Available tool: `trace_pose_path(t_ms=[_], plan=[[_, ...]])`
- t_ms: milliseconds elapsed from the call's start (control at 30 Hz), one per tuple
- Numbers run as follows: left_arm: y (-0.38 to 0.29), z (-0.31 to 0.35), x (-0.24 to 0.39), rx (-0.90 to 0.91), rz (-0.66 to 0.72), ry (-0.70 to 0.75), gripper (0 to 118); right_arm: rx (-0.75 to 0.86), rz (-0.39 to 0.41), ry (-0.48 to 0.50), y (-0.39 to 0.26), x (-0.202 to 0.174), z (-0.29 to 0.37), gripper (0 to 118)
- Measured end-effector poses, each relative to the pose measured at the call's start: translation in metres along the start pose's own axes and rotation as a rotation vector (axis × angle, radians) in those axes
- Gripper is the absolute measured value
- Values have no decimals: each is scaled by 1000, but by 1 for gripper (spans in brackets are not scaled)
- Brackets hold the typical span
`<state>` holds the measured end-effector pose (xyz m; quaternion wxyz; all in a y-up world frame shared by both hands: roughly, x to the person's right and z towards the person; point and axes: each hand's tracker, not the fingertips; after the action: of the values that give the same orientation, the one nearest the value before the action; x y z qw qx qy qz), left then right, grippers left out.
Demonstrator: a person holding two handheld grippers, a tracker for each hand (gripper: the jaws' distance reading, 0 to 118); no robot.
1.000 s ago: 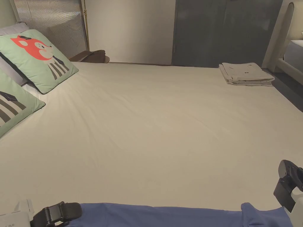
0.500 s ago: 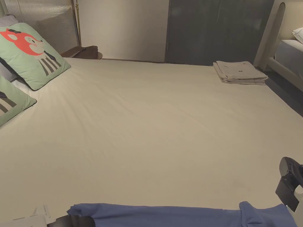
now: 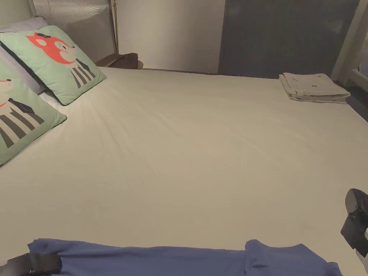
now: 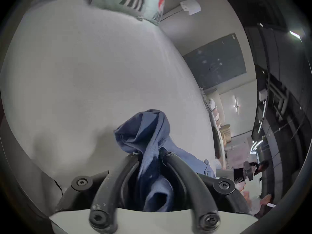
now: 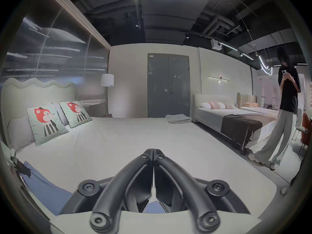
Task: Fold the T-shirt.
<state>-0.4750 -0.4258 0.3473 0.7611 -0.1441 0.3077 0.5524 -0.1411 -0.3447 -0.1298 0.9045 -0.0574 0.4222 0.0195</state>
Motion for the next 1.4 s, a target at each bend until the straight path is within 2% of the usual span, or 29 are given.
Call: trace_pose_path(t_ms=[133, 200, 367, 600, 767, 800, 833, 867, 900, 933, 967, 1067, 1100, 1133, 1200, 1233, 1267, 1400], plan=[[-14, -13, 59, -21, -162, -77, 7, 6, -6, 14, 2, 3, 1, 0], [-9, -30, 61, -59, -234, -116, 7, 13, -14, 13, 2, 8, 3, 0], [-52, -93, 133, -168, -425, -116, 7, 26, -39, -3, 1, 24, 11, 0], [-125, -178, 186, -287, -573, -19, 7, 33, -56, -45, -2, 49, 23, 0], [-157, -213, 200, -308, -604, 35, 8, 32, -77, -73, -5, 64, 28, 0], [-159, -216, 199, -305, -608, 47, 15, 32, -79, -75, -5, 66, 28, 0], [-161, -217, 198, -299, -601, 44, 33, 32, -81, -79, -6, 68, 29, 0], [-158, -213, 196, -296, -574, 19, 56, 31, -83, -82, -6, 69, 30, 0], [-156, -209, 196, -299, -520, -31, 85, 31, -86, -83, -7, 70, 30, 0], [-153, -200, 196, -269, -501, -74, 99, 29, -90, -85, -8, 71, 30, 0], [-151, -188, 197, -219, -497, -107, 103, 27, -95, -86, -8, 72, 30, 0], [-142, -150, 197, 27, -528, -114, 99, 23, -108, -86, -11, 74, 30, 0], [-141, -143, 196, 97, -535, -75, 87, 20, -111, -82, -12, 74, 29, 0], [-144, -138, 195, 178, -567, -19, 68, 19, -114, -79, -13, 74, 29, 0], [-155, -141, 191, 282, -684, 117, 17, 16, -114, -75, -15, 72, 28, 0], [-161, -148, 187, 307, -751, 190, 9, 14, -117, -73, -15, 72, 28, 0], [-168, -156, 183, 297, -789, 262, 9, 13, -121, -69, -16, 72, 28, 0], [-196, -180, 173, 201, -816, 258, 6, 11, -128, -65, -18, 71, 29, 0]])
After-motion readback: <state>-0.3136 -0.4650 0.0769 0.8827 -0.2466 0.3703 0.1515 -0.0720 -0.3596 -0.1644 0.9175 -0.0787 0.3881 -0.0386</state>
